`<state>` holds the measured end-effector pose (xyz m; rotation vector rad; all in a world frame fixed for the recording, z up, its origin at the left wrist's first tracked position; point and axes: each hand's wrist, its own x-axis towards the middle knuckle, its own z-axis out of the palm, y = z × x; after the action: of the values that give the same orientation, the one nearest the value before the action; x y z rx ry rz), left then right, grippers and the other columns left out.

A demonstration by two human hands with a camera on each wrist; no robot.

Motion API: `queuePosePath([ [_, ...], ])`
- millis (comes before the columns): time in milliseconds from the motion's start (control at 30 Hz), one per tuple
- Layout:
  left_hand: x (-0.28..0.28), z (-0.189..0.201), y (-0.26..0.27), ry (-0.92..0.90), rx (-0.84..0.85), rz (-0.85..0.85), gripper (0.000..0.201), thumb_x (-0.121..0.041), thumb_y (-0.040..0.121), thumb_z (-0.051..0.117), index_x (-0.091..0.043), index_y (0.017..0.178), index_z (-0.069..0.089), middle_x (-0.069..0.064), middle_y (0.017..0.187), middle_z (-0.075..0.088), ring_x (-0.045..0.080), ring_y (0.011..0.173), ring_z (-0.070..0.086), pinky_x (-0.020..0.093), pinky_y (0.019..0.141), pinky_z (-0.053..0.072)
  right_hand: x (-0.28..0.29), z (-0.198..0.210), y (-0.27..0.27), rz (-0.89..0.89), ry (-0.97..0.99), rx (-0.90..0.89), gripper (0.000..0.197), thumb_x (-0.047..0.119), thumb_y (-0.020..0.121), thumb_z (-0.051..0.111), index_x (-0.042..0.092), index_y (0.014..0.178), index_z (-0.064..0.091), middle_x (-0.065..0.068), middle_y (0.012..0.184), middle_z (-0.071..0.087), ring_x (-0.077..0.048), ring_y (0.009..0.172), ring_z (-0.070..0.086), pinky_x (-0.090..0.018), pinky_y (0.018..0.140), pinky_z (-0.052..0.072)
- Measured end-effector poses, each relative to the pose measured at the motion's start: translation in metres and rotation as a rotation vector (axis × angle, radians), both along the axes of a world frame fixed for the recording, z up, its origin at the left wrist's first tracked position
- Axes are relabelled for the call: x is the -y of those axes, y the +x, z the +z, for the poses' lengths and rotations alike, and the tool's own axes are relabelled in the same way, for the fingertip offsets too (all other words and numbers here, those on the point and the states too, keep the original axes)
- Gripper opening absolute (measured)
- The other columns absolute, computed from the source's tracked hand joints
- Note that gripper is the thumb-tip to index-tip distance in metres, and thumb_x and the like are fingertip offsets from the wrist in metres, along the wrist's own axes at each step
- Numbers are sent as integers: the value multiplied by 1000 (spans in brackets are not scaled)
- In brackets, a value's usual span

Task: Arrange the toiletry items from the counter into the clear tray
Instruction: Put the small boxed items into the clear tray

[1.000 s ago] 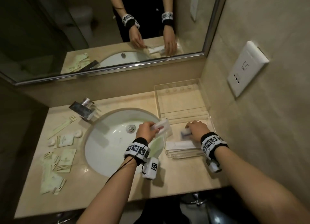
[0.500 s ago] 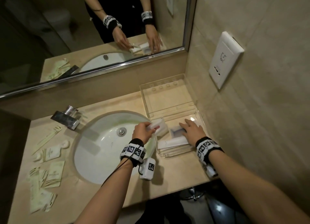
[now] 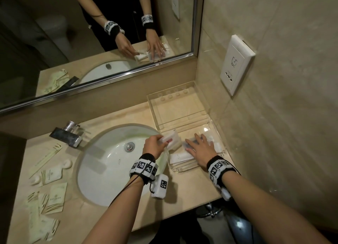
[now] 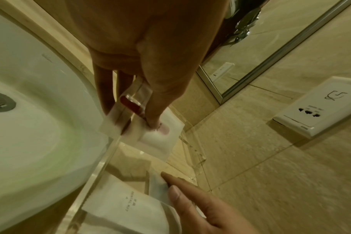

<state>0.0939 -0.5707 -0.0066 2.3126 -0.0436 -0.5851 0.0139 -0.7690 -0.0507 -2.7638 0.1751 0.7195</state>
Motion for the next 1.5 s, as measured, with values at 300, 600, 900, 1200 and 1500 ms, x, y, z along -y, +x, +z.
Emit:
queuePosePath([
  [300,3,2,4,-245,-111,53,31,-23,89,64,-2,111,67,15,100,71,29,84,67,40,77,59,5,21,8,-261,291,314,40,36,103,37,19,135,53,-7,142,52,-25,131,48,-38,110,36],
  [600,28,8,0,-459,-219,123,29,-6,87,65,0,115,62,21,101,63,29,83,61,45,77,58,-6,46,31,-841,1130,108,46,24,84,76,2,119,56,-19,109,70,-28,90,71,-40,80,60],
  [900,50,6,2,-523,-266,137,30,-19,85,70,-4,110,59,10,83,63,20,66,64,30,59,58,16,52,30,-769,1101,144,37,22,86,72,8,119,63,-16,108,71,-30,98,69,-31,72,57],
  [1200,65,4,7,-645,-339,274,12,-4,88,63,-5,100,62,7,70,71,16,55,67,26,60,59,43,52,22,-911,980,84,48,36,78,79,17,117,58,-3,103,67,-16,89,67,-24,67,56],
  [1500,97,-24,-4,-266,-368,174,18,-12,76,74,-17,64,61,8,66,66,22,65,62,37,79,55,54,26,16,-973,413,132,41,20,78,74,15,115,56,-14,115,65,-29,100,65,-40,88,56],
])
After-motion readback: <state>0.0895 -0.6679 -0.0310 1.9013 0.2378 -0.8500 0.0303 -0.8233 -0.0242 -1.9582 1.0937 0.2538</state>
